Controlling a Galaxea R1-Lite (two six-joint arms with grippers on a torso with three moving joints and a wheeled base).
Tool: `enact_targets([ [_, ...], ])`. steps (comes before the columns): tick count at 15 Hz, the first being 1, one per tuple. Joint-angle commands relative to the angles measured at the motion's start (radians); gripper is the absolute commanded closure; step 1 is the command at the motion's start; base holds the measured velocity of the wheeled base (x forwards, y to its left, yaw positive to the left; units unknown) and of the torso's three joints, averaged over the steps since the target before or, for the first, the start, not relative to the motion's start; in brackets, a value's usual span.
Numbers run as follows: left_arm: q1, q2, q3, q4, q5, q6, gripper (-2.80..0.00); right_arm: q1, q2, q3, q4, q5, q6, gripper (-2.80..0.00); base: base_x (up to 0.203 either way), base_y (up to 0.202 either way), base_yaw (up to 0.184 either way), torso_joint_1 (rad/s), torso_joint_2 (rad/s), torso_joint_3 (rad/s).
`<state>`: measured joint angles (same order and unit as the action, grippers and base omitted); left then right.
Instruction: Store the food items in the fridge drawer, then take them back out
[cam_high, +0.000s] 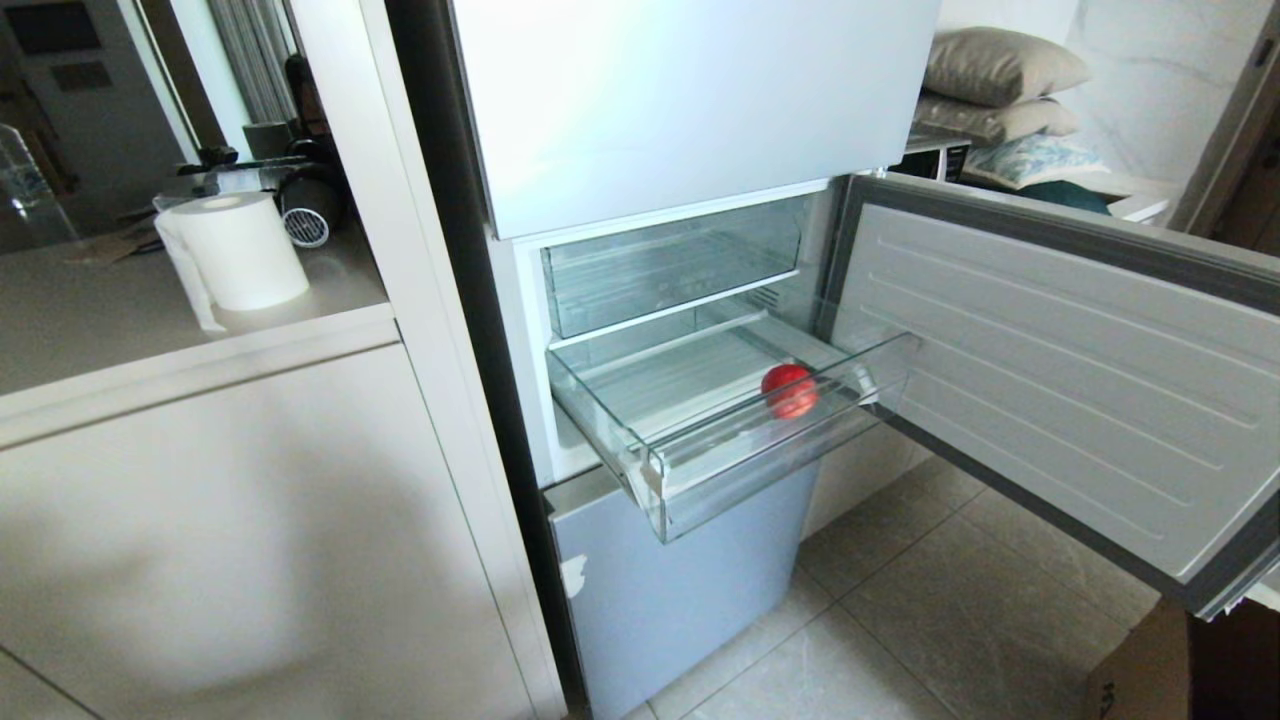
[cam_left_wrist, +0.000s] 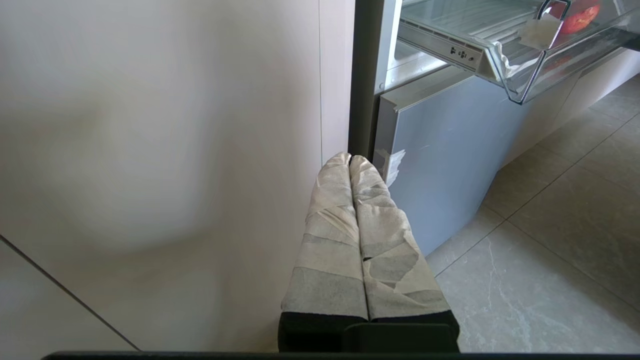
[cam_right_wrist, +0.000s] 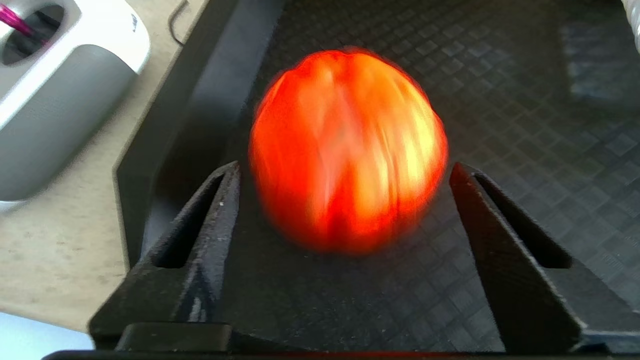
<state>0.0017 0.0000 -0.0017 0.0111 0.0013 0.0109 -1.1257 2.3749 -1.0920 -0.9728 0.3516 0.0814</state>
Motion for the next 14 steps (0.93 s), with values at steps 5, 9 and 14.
enact_targets([
  [5, 0.0, 0.002, 0.0, 0.0, 0.0, 0.0, 0.0, -0.002, -0.183, 0.088, -0.007, 0.004, 0.027, -2.8, 0.0, 0.0, 0.0, 0.0, 0.0, 0.0],
  [9, 0.0, 0.002, 0.0, 0.0, 0.0, 0.0, 0.0, -0.001, -0.455, 0.226, -0.004, 0.007, 0.063, 0.0, 0.0, 0.0, 0.0, 0.0, 0.0, 0.0],
  [14, 0.0, 0.002, 0.0, 0.001, 0.0, 0.001, 0.0, 0.048, -0.87, 0.466, 0.086, 0.063, 0.084, 0.0, 0.0, 0.0, 0.0, 0.0, 0.0, 0.0],
])
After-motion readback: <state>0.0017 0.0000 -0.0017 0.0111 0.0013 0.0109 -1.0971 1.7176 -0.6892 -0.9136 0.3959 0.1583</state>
